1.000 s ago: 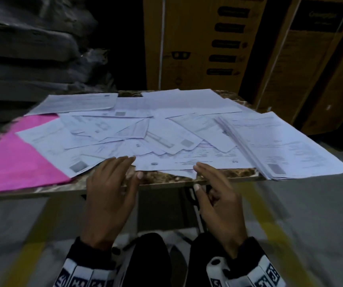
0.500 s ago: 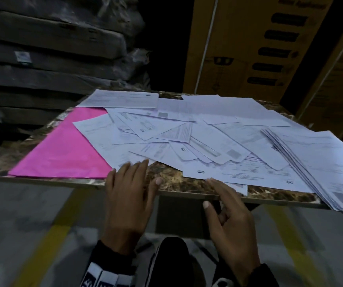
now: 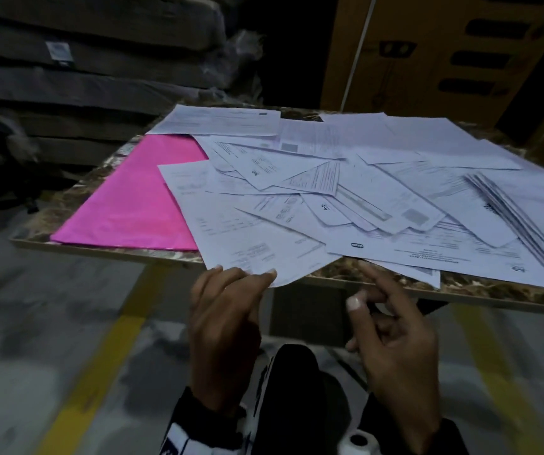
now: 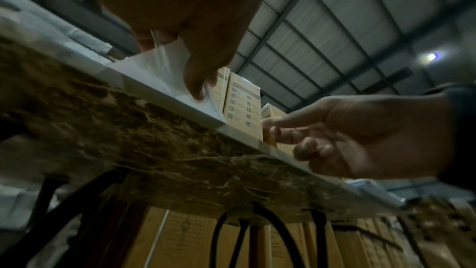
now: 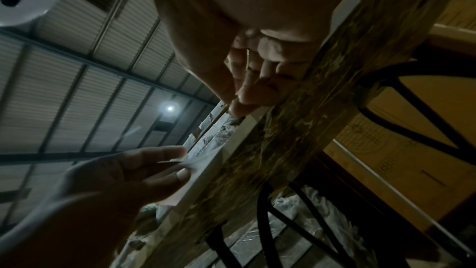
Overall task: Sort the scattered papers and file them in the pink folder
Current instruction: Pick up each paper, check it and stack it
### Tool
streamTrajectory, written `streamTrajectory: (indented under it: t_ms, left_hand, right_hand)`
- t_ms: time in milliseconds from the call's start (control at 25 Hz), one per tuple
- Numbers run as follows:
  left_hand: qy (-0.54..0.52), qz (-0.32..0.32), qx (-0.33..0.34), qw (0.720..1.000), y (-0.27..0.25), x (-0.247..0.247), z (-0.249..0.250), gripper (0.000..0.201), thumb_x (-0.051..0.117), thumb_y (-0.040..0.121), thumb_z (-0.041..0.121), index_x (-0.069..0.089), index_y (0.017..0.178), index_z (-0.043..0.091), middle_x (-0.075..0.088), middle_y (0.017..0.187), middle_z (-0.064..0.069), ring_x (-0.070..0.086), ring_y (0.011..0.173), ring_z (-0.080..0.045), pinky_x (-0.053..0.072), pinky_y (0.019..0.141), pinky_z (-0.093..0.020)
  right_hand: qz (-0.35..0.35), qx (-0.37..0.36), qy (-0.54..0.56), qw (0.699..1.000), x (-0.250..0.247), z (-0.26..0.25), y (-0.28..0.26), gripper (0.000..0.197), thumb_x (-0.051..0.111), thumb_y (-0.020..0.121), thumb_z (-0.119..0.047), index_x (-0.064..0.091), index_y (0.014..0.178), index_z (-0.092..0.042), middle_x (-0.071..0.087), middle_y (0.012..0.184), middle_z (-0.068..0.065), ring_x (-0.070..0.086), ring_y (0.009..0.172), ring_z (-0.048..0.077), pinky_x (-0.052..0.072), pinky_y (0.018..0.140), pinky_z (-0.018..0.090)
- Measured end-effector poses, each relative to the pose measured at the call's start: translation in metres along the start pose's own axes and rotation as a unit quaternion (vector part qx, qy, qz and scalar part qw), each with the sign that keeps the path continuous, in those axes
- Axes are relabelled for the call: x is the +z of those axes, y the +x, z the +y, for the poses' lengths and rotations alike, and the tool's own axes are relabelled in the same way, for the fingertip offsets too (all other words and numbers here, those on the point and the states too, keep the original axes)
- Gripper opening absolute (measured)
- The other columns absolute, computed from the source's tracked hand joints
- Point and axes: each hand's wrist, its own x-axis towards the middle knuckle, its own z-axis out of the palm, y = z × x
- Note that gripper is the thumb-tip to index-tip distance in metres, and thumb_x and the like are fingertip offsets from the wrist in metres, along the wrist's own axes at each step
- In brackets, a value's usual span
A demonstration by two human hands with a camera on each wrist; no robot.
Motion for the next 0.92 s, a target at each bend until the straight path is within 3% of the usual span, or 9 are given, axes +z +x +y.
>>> streamTrajectory:
  t_ms: [160,280,360,440,520,640,760,840,920]
  left_hand:
    - [-0.075,-0.005,-0.017,0.997,-0.011,-0.015,0.013,0.018,0.070,0.080,-0.011,0.077,0.091,0.001,0.065,0.093,0.002,0.063,0.092,-0.020,0.050,0.081,-0.048]
    - [-0.103,-0.014,-0.018,0.994,-0.021,-0.026,0.021,0.015,0.071,0.081,-0.007,0.077,0.091,0.002,0.065,0.095,0.006,0.064,0.092,-0.020,0.049,0.082,-0.045]
    - [-0.125,-0.024,-0.018,0.992,-0.027,-0.033,0.025,0.008,0.070,0.090,0.006,0.077,0.094,0.004,0.070,0.099,0.009,0.064,0.097,-0.022,0.049,0.083,-0.042]
    - [-0.137,-0.031,-0.031,0.990,-0.031,-0.041,0.029,0.019,0.071,0.091,0.023,0.077,0.097,0.007,0.073,0.104,0.005,0.064,0.106,-0.028,0.049,0.087,-0.042]
    - [-0.146,-0.040,-0.058,0.987,-0.031,-0.049,0.032,0.035,0.061,0.096,0.040,0.074,0.102,0.008,0.072,0.113,-0.003,0.059,0.116,-0.034,0.046,0.095,-0.044]
    - [-0.164,-0.050,-0.116,0.978,-0.029,-0.061,0.033,0.051,0.041,0.102,0.050,0.072,0.110,0.009,0.060,0.131,-0.012,0.048,0.130,-0.037,0.040,0.104,-0.043]
    - [-0.186,-0.044,-0.193,0.962,-0.031,-0.068,0.031,0.054,0.035,0.102,0.056,0.070,0.117,0.019,0.044,0.148,-0.011,0.038,0.142,-0.029,0.035,0.111,-0.034]
    - [-0.223,-0.034,-0.261,0.938,-0.033,-0.072,0.030,0.050,0.038,0.099,0.061,0.069,0.119,0.027,0.033,0.156,-0.002,0.031,0.147,-0.014,0.034,0.111,-0.020]
    - [-0.234,-0.042,-0.320,0.917,-0.030,-0.072,0.027,0.039,0.050,0.094,0.060,0.069,0.119,0.037,0.025,0.159,0.009,0.024,0.145,0.005,0.034,0.103,-0.005]
  right_hand:
    - [-0.067,0.065,0.034,0.995,0.006,-0.005,0.000,0.048,0.059,0.088,-0.036,0.053,0.136,-0.041,0.073,0.086,0.005,0.060,0.046,0.026,0.047,0.043,0.025]
    - [-0.078,0.077,0.057,0.992,0.009,-0.008,-0.003,0.047,0.059,0.090,-0.035,0.054,0.136,-0.040,0.069,0.074,0.012,0.063,0.046,0.031,0.047,0.041,0.030]
    - [-0.070,0.080,0.073,0.992,0.013,-0.010,-0.008,0.042,0.064,0.089,-0.026,0.061,0.131,-0.034,0.068,0.071,0.013,0.065,0.049,0.032,0.048,0.040,0.033]
    - [-0.077,0.090,0.080,0.990,0.015,-0.012,-0.013,0.035,0.066,0.090,-0.014,0.068,0.123,-0.026,0.070,0.068,0.015,0.065,0.049,0.026,0.050,0.041,0.032]
    - [-0.097,0.103,0.077,0.987,0.015,-0.013,-0.020,0.033,0.066,0.090,-0.006,0.069,0.119,-0.022,0.069,0.060,0.018,0.061,0.044,0.019,0.050,0.044,0.029]
    - [-0.116,0.110,0.078,0.984,0.011,-0.013,-0.028,0.031,0.066,0.090,-0.006,0.071,0.116,-0.021,0.069,0.060,0.018,0.058,0.044,0.023,0.051,0.048,0.030]
    - [-0.105,0.105,0.074,0.986,0.008,-0.016,-0.036,0.021,0.069,0.087,-0.007,0.077,0.104,-0.017,0.071,0.063,0.014,0.061,0.049,0.026,0.051,0.049,0.030]
    - [-0.098,0.105,0.074,0.987,0.004,-0.020,-0.043,0.016,0.071,0.085,-0.005,0.079,0.095,-0.015,0.071,0.062,0.011,0.060,0.046,0.018,0.049,0.047,0.025]
    - [-0.108,0.101,0.071,0.987,0.002,-0.024,-0.048,0.016,0.074,0.083,-0.006,0.080,0.092,-0.017,0.068,0.057,0.009,0.056,0.043,0.015,0.046,0.047,0.020]
